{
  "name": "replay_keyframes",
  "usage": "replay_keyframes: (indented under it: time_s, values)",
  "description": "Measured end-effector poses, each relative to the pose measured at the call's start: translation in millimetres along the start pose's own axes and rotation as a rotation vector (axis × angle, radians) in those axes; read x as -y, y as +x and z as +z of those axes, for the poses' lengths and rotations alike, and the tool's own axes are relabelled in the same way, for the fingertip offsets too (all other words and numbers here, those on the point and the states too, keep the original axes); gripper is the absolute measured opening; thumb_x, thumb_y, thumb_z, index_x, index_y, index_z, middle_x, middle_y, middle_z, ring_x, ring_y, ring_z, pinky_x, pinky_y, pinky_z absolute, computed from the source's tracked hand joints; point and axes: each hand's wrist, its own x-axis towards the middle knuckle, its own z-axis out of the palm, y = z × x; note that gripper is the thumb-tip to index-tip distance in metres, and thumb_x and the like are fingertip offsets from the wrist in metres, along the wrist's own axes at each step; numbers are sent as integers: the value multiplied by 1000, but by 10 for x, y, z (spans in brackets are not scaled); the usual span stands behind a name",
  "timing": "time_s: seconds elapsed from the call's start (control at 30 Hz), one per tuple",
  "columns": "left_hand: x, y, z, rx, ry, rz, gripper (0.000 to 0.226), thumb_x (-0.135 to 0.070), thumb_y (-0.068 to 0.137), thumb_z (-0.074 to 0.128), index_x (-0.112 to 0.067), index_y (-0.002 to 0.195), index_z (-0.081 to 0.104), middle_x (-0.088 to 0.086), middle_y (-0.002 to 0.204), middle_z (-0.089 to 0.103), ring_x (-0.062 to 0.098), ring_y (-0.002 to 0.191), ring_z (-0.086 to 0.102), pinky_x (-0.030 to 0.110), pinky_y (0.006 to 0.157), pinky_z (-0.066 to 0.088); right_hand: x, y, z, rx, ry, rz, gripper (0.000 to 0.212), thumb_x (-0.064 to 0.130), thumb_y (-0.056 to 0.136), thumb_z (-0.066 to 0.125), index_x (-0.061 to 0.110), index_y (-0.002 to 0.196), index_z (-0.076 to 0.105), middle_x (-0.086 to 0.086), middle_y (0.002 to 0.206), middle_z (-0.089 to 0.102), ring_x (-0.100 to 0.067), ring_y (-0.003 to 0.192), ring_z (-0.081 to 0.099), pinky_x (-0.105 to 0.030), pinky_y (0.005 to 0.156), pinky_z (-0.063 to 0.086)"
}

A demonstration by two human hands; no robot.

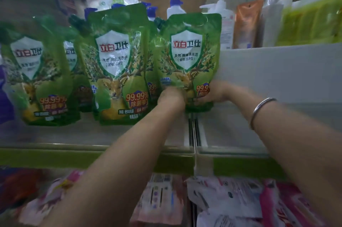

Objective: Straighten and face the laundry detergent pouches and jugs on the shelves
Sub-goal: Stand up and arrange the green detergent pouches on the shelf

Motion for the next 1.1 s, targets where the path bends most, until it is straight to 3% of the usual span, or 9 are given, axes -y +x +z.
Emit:
replay_keyframes:
  time_s: [0.2, 0.33, 0.43, 0.53, 0.67, 0.73, 0.8, 0.9, 1.1]
  values:
    - [-35, 31, 24, 65, 52, -19, 35, -15, 90, 59, -3, 122, 54, 16, 126, 54, 31, 114, 55, 35, 88, 47, -19, -22, -15, 30, 32, -41, 56, 39, 75, 74, 18, 124, 56, -5, 120, 61, -18, 97, 54, -23, 89, 40]
    - [114, -225, -166, 100, 46, 46, 32, -26, 86, 64, -6, 110, 56, 10, 109, 58, 28, 95, 60, 33, 74, 50, 214, -300, -158, 178, -134, 149, 73, 54, 74, 69, 18, 132, 46, -8, 122, 55, -27, 102, 57, -32, 80, 51]
    - [418, -591, -423, 131, 69, 109, 36, -35, 83, 67, -10, 70, 46, 5, 72, 53, 18, 58, 46, 25, 46, 37, 571, -605, -236, 30, -448, 143, 61, 62, 79, 57, 8, 109, 55, -8, 80, 52, -21, 69, 51, -28, 59, 43]
    - [834, -908, -741, 237, 91, 42, 44, -47, 78, 68, -10, 59, 53, 2, 57, 57, 15, 48, 51, 25, 48, 45, 989, -726, -105, -50, -271, -22, 61, 70, 73, 57, 11, 86, 54, -3, 73, 52, -16, 64, 51, -24, 53, 42]
    - [1378, -1013, -1059, 51, 224, -133, 56, -66, 70, 64, -11, 73, 53, 0, 66, 56, 18, 64, 56, 26, 56, 46, 1491, -760, 180, -42, -43, -98, 82, 71, 72, 57, 4, 118, 47, -5, 97, 55, -19, 76, 51, -26, 59, 43]
    - [1566, -949, -1059, 35, 137, -206, 73, -68, 68, 63, -9, 109, 51, 3, 93, 59, 23, 87, 58, 29, 67, 46, 1657, -739, 297, -33, -2, -69, 95, 70, 73, 55, 5, 137, 30, -8, 107, 52, -19, 81, 50, -30, 68, 46]
    - [1652, -860, -966, 84, -46, -200, 110, -65, 68, 67, -1, 144, 19, 12, 134, 48, 28, 118, 51, 34, 88, 46, 1757, -684, 395, -43, -5, -24, 100, 66, 75, 56, 2, 142, 20, -10, 111, 50, -20, 85, 49, -29, 70, 43]
    - [1629, -780, -788, 55, -216, -127, 123, -56, 70, 71, -6, 148, -10, 14, 145, 38, 29, 128, 44, 36, 100, 41, 1769, -579, 513, -52, 15, 59, 89, 58, 79, 59, -2, 137, 28, -17, 119, 54, -25, 95, 55, -33, 76, 49]
    - [1442, -602, -569, -14, -320, -163, 122, -47, 71, 75, -3, 148, -8, 25, 148, 27, 36, 132, 39, 42, 103, 40, 1710, -565, 624, -63, 116, 110, 62, 40, 88, 59, 2, 132, 36, -17, 125, 52, -30, 113, 51, -34, 92, 43]
